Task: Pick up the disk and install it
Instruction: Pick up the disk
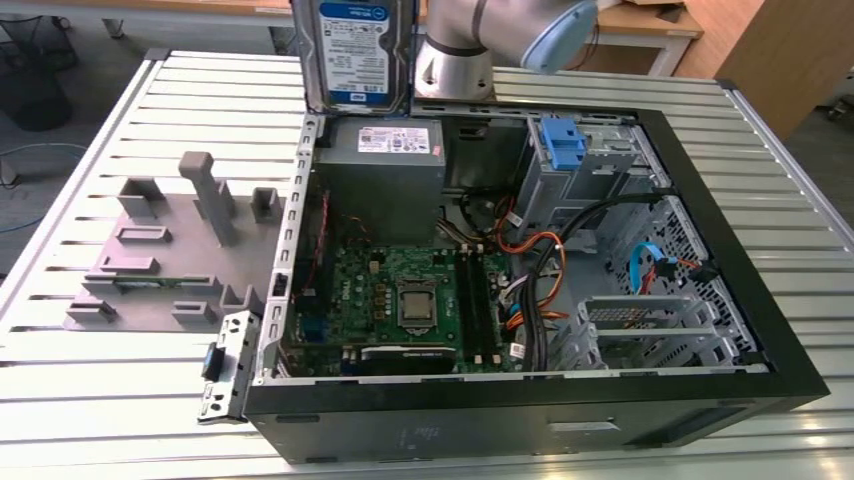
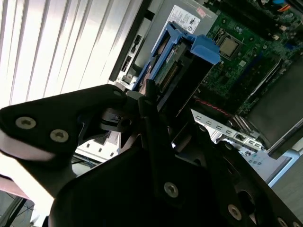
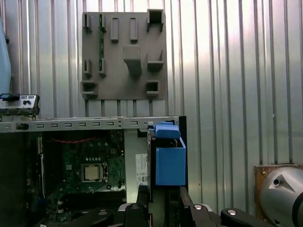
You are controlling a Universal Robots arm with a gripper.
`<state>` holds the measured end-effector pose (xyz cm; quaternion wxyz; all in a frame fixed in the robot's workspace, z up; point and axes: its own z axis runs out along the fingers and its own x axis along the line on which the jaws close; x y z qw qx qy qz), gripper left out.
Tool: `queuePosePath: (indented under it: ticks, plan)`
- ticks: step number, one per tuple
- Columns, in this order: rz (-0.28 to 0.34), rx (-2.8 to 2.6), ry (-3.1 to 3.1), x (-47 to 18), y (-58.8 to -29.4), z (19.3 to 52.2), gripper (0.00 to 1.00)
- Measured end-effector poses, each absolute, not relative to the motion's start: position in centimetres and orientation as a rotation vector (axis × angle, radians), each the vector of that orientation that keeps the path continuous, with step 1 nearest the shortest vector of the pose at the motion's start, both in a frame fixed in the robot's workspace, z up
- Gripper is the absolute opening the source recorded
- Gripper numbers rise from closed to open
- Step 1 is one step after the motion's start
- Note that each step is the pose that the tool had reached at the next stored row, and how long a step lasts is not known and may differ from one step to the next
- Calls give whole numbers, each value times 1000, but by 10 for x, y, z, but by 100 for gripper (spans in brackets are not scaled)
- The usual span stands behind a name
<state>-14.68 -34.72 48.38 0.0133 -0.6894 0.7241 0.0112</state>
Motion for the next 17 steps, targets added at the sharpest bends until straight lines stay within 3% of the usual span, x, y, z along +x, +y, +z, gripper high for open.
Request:
queuePosePath:
  ticks: [17]
  plan:
    - [35, -2148, 2256, -90, -348, 484, 35]
